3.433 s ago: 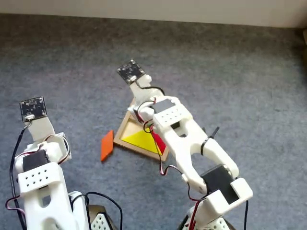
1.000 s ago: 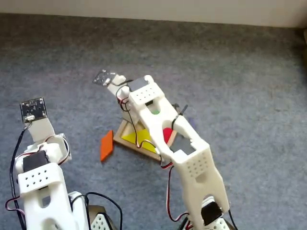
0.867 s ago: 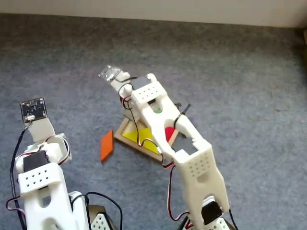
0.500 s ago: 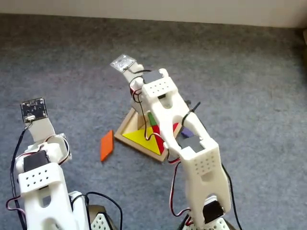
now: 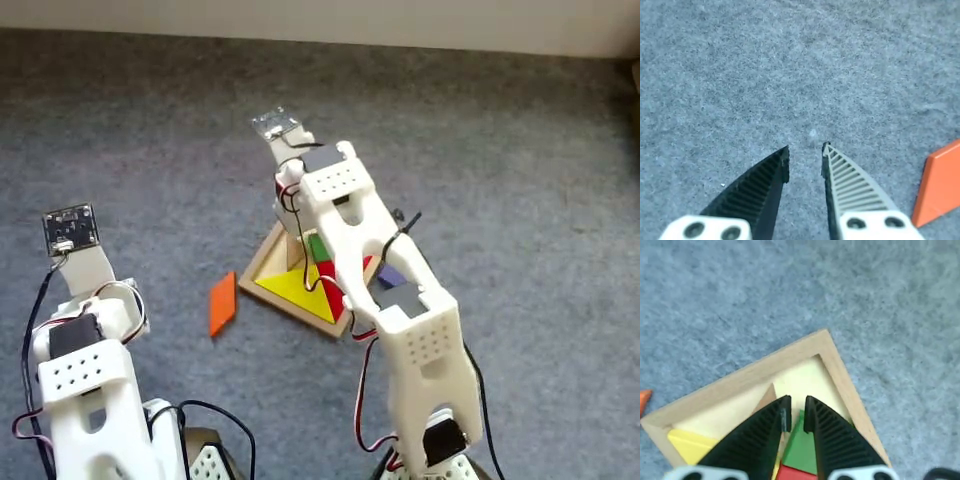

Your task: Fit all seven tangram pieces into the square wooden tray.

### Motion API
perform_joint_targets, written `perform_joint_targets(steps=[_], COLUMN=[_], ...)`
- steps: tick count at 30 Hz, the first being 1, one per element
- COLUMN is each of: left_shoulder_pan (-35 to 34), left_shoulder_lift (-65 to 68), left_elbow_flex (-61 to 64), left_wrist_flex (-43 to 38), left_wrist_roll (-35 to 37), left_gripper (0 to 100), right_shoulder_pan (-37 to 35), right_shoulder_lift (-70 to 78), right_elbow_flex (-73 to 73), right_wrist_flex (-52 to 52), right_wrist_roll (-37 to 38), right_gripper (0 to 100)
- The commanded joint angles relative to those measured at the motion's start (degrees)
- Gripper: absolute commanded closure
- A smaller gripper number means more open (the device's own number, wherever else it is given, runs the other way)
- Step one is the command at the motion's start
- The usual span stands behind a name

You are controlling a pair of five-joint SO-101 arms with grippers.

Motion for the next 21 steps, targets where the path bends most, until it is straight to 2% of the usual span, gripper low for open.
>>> perform_joint_targets(steps=[1, 16, 21], left_shoulder_pan=[-0.3, -0.3, -0.3], left_shoulder_lift=[-1.1, -1.1, -1.1], left_elbow_flex=[-0.2, -0.2, -0.1], left_wrist_flex=[-0.9, -0.9, -0.9], left_wrist_roll=[0.3, 0.3, 0.3], left_gripper=[87, 87, 87], right_shoulder_pan=[-2.6, -4.0, -3.2], right_shoulder_lift=[-5.8, -4.6, -3.3], right_elbow_flex=[-2.8, -0.7, 0.2], right_wrist_flex=[0.7, -1.5, -0.8], right_wrist_roll=[-0.5, -0.4, 3.1], right_gripper=[94.7, 94.7, 94.7])
